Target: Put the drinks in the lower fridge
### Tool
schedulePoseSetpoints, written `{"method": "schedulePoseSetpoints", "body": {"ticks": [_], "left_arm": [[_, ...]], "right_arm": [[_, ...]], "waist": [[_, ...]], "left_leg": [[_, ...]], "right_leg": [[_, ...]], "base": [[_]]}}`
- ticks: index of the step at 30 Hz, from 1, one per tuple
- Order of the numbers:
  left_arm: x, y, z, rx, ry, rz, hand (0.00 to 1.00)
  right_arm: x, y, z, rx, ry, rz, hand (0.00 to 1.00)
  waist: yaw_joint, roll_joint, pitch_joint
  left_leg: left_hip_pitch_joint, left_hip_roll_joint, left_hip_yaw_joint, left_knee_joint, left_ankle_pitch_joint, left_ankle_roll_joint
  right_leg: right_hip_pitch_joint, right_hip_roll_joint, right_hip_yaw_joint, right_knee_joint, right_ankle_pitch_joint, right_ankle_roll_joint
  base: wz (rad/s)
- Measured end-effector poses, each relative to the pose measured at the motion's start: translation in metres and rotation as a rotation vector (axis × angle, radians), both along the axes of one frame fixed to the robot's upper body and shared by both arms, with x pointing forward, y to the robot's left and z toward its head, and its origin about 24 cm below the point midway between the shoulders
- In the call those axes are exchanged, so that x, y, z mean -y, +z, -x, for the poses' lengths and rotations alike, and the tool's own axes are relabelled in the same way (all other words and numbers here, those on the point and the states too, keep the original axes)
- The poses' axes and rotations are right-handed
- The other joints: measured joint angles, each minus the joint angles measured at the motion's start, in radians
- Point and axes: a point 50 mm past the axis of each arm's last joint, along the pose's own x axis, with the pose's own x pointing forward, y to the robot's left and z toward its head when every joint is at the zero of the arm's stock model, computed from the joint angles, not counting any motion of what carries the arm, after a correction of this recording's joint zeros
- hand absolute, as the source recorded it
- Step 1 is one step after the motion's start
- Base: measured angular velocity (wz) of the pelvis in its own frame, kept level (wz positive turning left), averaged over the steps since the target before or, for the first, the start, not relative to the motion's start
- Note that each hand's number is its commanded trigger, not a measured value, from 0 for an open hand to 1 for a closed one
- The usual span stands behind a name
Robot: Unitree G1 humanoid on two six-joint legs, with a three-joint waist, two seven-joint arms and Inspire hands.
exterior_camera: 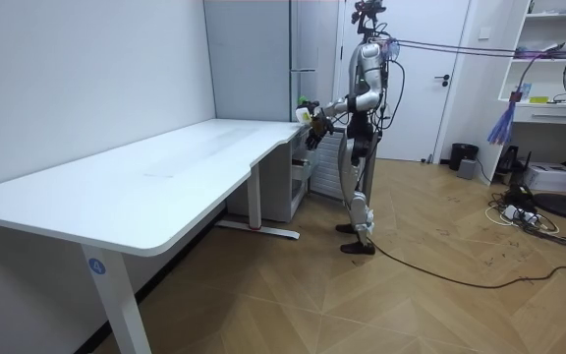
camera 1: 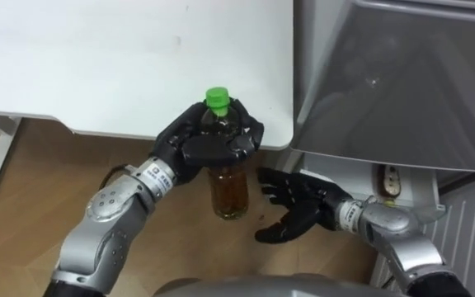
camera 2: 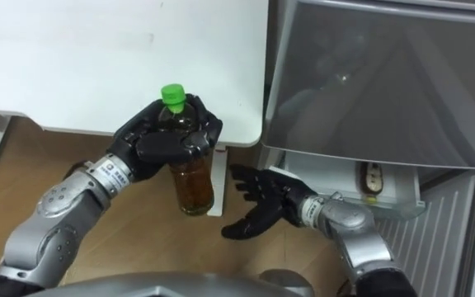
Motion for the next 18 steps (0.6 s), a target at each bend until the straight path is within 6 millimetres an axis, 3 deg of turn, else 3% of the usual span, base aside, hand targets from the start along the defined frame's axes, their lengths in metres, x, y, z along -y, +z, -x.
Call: {"method": "schedulePoseSetpoints", "body": {"ticks": [5,18], "left_arm": [[0.002,0.0,-0.001,0.01,-0.013,-0.023,1.0],[0.036,0.004,0.003,0.053,-0.188,0.015,1.0]], "right_arm": [[-0.004,0.001,0.002,-0.017,0.057,-0.03,0.0],[-0.014,0.0,0.008,-0.058,0.114,-0.099,0.0]], "waist": [[-0.002,0.0,-0.0002],[-0.012,0.006,0.0023]], "left_leg": [[-0.001,0.001,0.0,0.0,0.0,0.0],[-0.001,0.003,0.017,-0.005,0.0,0.0]], "right_leg": [[0.001,0.001,-0.003,0.003,0.0,0.0],[0.0,0.0,-0.002,0.002,0.0,0.0]], "base": [[0.01],[0.0]]}}
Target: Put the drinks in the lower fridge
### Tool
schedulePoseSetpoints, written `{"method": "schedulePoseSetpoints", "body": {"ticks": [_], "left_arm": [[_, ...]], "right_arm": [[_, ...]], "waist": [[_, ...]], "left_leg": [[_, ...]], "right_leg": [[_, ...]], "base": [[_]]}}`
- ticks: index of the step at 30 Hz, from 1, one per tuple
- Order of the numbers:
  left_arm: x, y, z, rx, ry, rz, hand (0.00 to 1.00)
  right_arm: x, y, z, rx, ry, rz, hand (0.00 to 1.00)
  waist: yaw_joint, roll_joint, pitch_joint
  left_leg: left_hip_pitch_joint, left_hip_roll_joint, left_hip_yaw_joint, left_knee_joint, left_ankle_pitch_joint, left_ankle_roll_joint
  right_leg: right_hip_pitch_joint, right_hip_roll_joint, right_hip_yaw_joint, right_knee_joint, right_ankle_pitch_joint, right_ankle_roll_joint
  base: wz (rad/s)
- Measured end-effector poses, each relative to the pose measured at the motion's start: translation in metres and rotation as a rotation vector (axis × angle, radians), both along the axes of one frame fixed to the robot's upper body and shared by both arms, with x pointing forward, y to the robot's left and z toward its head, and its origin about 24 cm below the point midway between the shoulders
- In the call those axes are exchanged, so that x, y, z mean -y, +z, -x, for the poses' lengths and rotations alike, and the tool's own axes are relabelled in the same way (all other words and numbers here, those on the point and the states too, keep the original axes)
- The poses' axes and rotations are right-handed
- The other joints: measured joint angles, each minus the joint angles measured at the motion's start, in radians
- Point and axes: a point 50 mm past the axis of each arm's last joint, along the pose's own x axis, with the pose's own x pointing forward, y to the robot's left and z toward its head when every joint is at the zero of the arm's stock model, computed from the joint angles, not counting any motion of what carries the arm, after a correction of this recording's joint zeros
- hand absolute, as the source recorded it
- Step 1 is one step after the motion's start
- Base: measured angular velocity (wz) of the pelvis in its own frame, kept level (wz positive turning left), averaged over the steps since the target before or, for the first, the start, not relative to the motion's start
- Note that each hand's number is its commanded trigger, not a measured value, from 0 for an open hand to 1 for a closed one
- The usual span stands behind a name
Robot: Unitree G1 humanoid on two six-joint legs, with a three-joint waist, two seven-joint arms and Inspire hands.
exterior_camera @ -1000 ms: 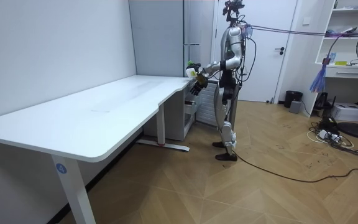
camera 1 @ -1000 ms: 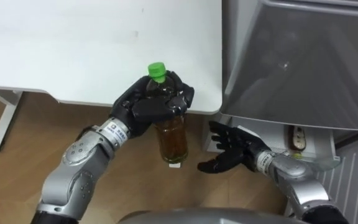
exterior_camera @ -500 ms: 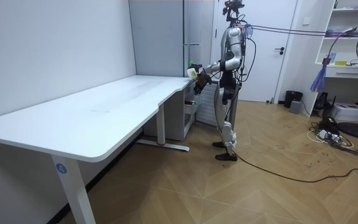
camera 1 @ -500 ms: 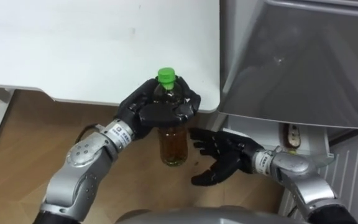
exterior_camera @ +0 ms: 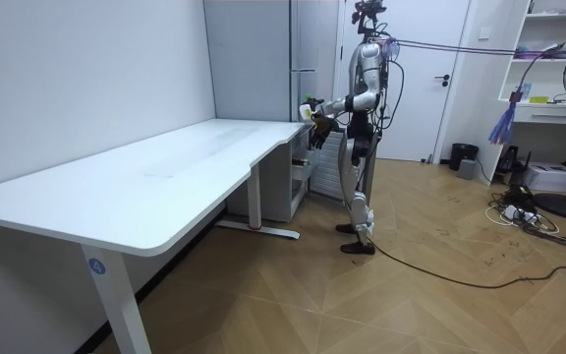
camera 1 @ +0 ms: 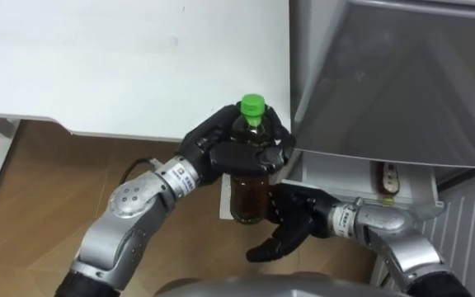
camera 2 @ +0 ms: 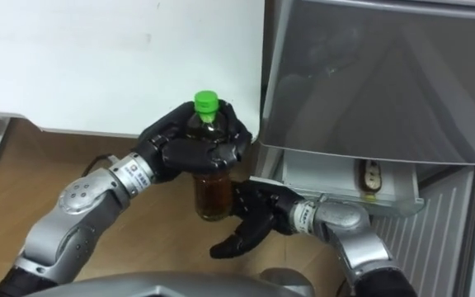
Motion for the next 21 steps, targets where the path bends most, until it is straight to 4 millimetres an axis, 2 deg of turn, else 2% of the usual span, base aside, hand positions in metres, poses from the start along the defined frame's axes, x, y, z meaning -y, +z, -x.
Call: {"method": "schedulePoseSetpoints", "body": {"ticks": [4,16,17,18,19,21], "left_arm": [[0.007,-0.002,0.003,-0.011,-0.029,0.007,1.0],[0.007,-0.013,0.005,-0.056,-0.037,-0.007,1.0],[0.007,-0.014,0.005,-0.06,-0.039,-0.008,1.0],[0.006,-0.014,0.005,-0.062,-0.04,-0.008,1.0],[0.006,-0.014,0.006,-0.063,-0.04,-0.008,1.0],[0.006,-0.014,0.006,-0.063,-0.041,-0.007,1.0]], "right_arm": [[-0.009,0.001,0.001,-0.017,-0.006,-0.065,0.0],[-0.018,0.002,0.002,-0.032,-0.021,-0.124,0.0],[-0.018,0.002,0.002,-0.032,-0.022,-0.126,0.4],[-0.018,0.002,0.002,-0.033,-0.023,-0.128,0.54],[-0.019,0.002,0.002,-0.033,-0.025,-0.131,1.0],[-0.019,0.003,0.002,-0.036,-0.032,-0.145,1.0]], "waist": [[-0.006,0.0,0.0],[-0.016,0.002,-0.0019],[-0.017,0.003,-0.002],[-0.017,0.003,-0.0019],[-0.017,0.003,-0.0021],[-0.017,0.004,-0.0024]], "left_leg": [[0.0,0.001,0.01,0.002,0.0,0.0],[-0.01,0.001,0.007,0.005,0.0,0.0],[-0.01,0.001,0.007,0.005,0.0,0.0],[-0.01,0.001,0.007,0.005,0.0,0.0],[-0.011,0.001,0.007,0.005,0.0,0.0],[-0.011,0.001,0.007,0.005,0.0,0.0]], "right_leg": [[-0.001,0.0,0.005,0.0,0.0,0.0],[-0.016,-0.001,0.005,0.015,0.0,0.0],[-0.016,-0.001,0.005,0.015,0.0,0.0],[-0.017,-0.001,0.005,0.015,0.0,0.0],[-0.017,-0.001,0.005,0.015,0.0,0.0],[-0.017,-0.001,0.005,0.015,0.0,0.0]], "base": [[-0.03],[0.0],[0.0],[0.0],[0.0],[0.0]]}}
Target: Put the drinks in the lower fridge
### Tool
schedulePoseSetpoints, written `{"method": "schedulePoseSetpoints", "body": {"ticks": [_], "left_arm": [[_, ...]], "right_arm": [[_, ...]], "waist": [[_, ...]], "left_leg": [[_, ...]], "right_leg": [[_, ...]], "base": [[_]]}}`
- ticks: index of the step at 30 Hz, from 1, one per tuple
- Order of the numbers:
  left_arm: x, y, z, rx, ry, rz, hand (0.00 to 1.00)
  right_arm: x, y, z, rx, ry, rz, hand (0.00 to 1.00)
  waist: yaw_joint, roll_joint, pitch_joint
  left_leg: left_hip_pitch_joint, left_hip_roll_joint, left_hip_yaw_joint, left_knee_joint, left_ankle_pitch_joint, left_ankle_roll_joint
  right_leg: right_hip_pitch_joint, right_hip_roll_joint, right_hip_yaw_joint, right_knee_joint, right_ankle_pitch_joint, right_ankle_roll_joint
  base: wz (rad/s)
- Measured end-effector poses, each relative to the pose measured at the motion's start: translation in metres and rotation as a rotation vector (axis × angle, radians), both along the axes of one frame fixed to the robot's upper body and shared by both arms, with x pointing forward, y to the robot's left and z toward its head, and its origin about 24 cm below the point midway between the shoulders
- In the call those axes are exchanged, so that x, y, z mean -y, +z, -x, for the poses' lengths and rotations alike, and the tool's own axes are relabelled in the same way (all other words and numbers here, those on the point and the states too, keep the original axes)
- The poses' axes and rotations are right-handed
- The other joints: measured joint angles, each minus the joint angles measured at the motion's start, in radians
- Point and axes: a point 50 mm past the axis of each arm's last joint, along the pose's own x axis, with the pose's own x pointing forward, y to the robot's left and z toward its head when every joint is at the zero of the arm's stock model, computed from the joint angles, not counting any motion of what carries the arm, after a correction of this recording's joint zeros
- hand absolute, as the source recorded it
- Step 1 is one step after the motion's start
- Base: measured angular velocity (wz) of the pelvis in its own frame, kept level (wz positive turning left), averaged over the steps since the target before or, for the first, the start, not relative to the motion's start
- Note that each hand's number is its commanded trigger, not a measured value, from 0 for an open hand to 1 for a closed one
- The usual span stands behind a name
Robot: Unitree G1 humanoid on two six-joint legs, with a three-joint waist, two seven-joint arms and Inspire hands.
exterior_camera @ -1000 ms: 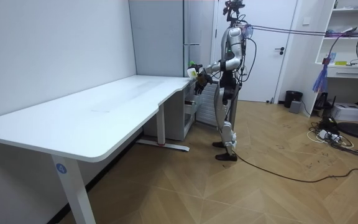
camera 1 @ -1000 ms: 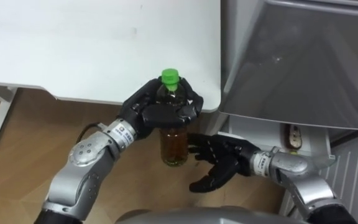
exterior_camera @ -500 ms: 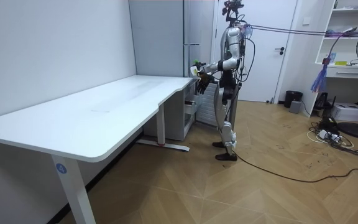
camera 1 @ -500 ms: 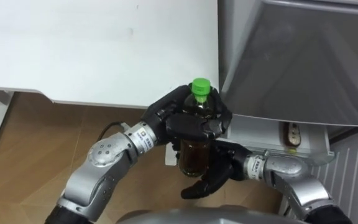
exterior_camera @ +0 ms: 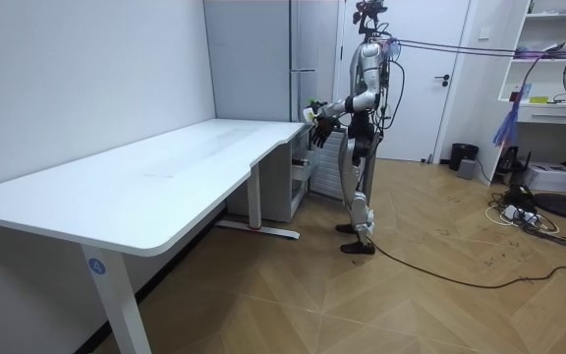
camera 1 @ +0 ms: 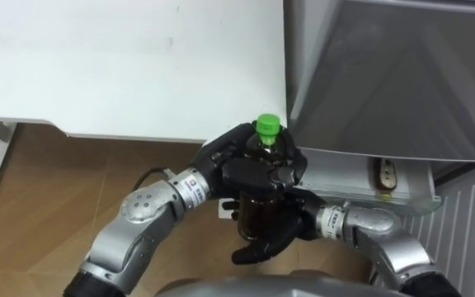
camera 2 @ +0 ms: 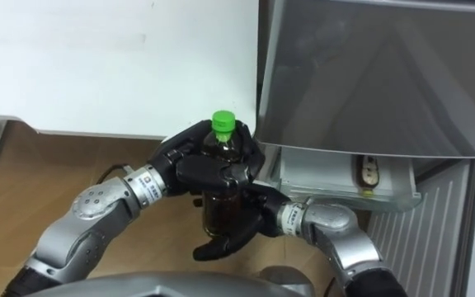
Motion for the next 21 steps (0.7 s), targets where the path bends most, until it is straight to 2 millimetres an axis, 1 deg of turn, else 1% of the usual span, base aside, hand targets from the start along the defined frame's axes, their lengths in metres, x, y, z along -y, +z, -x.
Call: {"method": "schedulePoseSetpoints", "body": {"ticks": [6,16,17,18,19,21], "left_arm": [[-0.0002,0.0004,-0.0002,0.004,-0.001,0.002,1.0],[-0.0027,-0.0036,-0.0004,-0.025,0.019,0.029,1.0],[-0.0029,-0.0034,-0.0006,-0.027,0.021,0.034,0.7],[-0.0029,-0.0033,-0.0006,-0.027,0.021,0.034,0.27],[-0.0029,-0.0034,-0.0006,-0.027,0.021,0.034,0.0],[-0.0027,-0.0032,-0.0008,-0.026,0.021,0.035,0.0]], "right_arm": [[-0.0017,0.0011,0.0,-0.011,-0.024,-0.04,1.0],[-0.0019,0.0015,0.0013,0.002,-0.005,-0.019,1.0],[-0.0019,0.0017,0.0011,0.003,-0.006,-0.019,1.0],[-0.0021,0.0016,0.001,0.004,-0.008,-0.018,1.0],[-0.0023,0.0016,0.001,0.004,-0.008,-0.018,1.0],[-0.0022,0.0016,0.0009,0.004,-0.009,-0.018,1.0]], "waist": [[0.004,0.0,-0.0002],[0.006,0.0,-0.0003],[0.008,0.0,-0.0003],[0.008,0.0,-0.0003],[0.008,0.0,-0.0003],[0.008,0.001,-0.0005]], "left_leg": [[0.0,0.0,0.001,-0.001,0.0,0.0],[-0.006,-0.002,0.003,0.012,0.0,0.0],[-0.005,-0.002,0.003,0.011,0.0,0.0],[-0.006,-0.002,0.003,0.007,0.0,0.0],[-0.006,-0.002,0.003,0.006,0.0,0.0],[-0.006,-0.002,0.003,0.006,0.0,0.0]], "right_leg": [[-0.002,0.0,0.001,0.002,0.0,0.0],[-0.016,-0.003,0.006,0.017,0.0,0.0],[-0.016,-0.002,0.008,0.017,0.0,0.0],[-0.017,-0.002,0.01,0.018,0.0,0.0],[-0.017,-0.002,0.01,0.018,0.0,0.0],[-0.016,-0.001,0.01,0.018,0.0,0.0]], "base": [[0.0],[0.0],[-0.05],[-0.05],[-0.03],[0.0]]}}
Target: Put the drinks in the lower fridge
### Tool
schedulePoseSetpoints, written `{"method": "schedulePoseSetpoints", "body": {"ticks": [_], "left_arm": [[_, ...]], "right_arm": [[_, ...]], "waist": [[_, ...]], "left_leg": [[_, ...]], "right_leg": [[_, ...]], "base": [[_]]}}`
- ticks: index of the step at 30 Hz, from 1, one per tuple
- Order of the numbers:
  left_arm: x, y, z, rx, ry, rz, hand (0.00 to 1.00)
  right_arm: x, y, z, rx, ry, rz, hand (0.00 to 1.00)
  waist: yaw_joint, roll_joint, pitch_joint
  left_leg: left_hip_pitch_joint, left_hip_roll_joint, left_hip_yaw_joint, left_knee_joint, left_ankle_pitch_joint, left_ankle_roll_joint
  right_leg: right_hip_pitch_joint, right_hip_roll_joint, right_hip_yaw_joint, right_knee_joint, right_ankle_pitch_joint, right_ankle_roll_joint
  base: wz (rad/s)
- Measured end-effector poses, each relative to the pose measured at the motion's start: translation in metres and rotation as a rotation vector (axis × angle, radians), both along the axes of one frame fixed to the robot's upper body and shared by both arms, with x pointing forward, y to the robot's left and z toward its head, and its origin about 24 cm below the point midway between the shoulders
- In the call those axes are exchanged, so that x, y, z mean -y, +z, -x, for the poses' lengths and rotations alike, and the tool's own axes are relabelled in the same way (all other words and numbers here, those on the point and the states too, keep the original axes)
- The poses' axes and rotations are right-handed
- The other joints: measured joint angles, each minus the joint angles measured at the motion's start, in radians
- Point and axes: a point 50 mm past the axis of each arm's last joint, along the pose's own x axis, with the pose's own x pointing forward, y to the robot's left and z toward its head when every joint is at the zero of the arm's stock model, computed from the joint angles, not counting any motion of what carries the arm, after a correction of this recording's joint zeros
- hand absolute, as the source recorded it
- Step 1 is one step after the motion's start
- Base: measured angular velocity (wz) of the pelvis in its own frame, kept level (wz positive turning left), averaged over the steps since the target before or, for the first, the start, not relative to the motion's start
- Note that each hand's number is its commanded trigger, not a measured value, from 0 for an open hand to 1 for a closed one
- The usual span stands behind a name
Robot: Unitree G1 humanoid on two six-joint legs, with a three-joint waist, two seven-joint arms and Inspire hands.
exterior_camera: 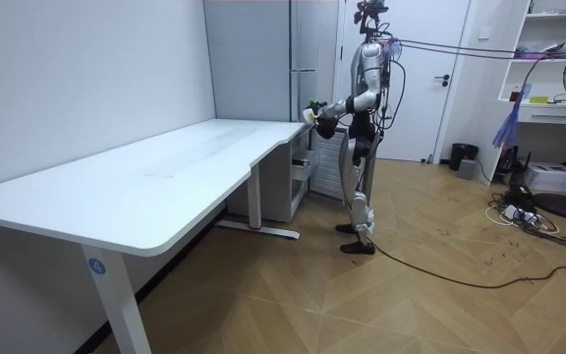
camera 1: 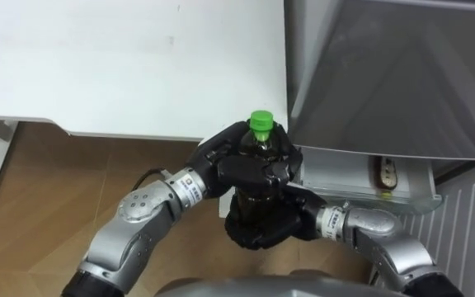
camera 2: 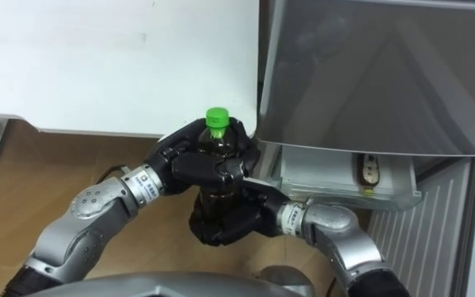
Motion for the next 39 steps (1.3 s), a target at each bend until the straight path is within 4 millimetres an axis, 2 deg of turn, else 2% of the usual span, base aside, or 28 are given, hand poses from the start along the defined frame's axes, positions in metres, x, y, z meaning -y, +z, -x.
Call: {"method": "schedulePoseSetpoints", "body": {"ticks": [17,25,32,37,39], "left_arm": [[-0.003,0.001,-0.002,0.008,0.02,-0.001,0.0],[-0.002,0.009,-0.008,0.046,0.045,0.034,0.0],[-0.009,0.041,-0.02,0.215,0.091,0.084,0.0],[-0.032,0.066,-0.03,0.332,0.196,0.079,0.0],[-0.044,0.086,-0.033,0.43,0.269,0.083,0.0]], "right_arm": [[0.001,0.0,0.0,0.001,-0.005,0.001,1.0],[0.008,-0.002,0.001,-0.019,-0.029,0.003,1.0],[0.017,-0.003,0.002,-0.022,-0.04,0.03,1.0],[0.034,-0.005,0.008,-0.038,-0.137,0.036,1.0],[0.046,-0.008,0.014,-0.055,-0.198,0.043,1.0]], "waist": [[0.002,0.003,-0.0002],[0.016,0.017,-0.0044],[0.027,0.017,-0.0025],[0.034,0.012,0.0006],[0.048,0.012,0.0005]], "left_leg": [[0.001,0.0,0.0,0.0,0.0,0.0],[0.005,0.0,0.006,-0.002,0.0,0.0],[0.038,0.002,0.013,-0.013,0.0,0.0],[0.036,0.003,0.018,-0.018,0.0,0.0],[0.038,0.004,0.018,-0.023,0.0,0.0]], "right_leg": [[-0.001,0.0,0.006,0.001,0.0,0.0],[0.002,0.001,0.009,-0.002,0.0,0.0],[0.022,0.002,0.012,-0.003,0.0,0.0],[0.019,0.004,0.018,-0.003,0.0,0.0],[0.021,0.006,0.02,-0.005,0.0,0.0]], "base": [[0.0],[0.0],[-0.03],[-0.03],[-0.02]]}}
